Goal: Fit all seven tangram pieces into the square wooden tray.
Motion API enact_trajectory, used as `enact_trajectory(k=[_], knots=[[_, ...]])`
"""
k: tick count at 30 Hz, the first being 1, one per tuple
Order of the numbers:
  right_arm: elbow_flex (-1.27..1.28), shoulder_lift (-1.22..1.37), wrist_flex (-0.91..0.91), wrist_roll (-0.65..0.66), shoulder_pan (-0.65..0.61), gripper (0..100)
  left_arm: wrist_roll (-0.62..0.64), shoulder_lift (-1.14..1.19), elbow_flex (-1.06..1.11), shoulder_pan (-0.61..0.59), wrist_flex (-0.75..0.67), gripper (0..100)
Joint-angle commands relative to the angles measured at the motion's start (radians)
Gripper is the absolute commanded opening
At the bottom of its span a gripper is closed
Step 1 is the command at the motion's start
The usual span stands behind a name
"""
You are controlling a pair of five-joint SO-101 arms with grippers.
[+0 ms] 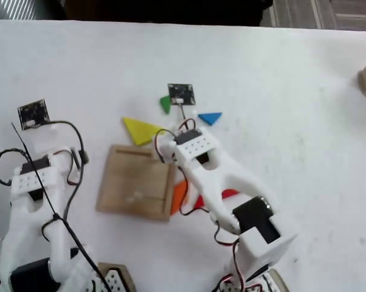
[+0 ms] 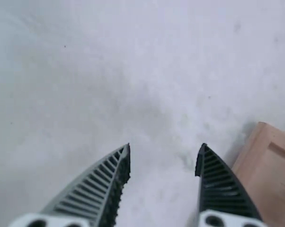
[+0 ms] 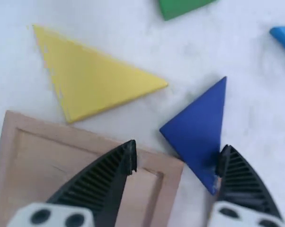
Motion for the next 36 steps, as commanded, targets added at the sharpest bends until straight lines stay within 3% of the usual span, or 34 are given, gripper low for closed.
enact_trajectory(k=[1,17,25,36], knots=[[-0.043,-0.004,-0.041,-0.008,-0.015,27.4,0.008,-0.005,-0.049,0.013,-0.002,23],[-0.066,0.05,-0.044,-0.008,0.038,27.3,0.008,-0.005,-0.049,0.015,-0.003,23],[-0.206,0.154,0.09,-0.008,0.059,27.3,0.008,-0.005,-0.049,0.015,0.0,23],[-0.21,0.154,0.114,-0.008,0.108,26.2,-0.051,-0.005,-0.049,0.015,-0.002,23]])
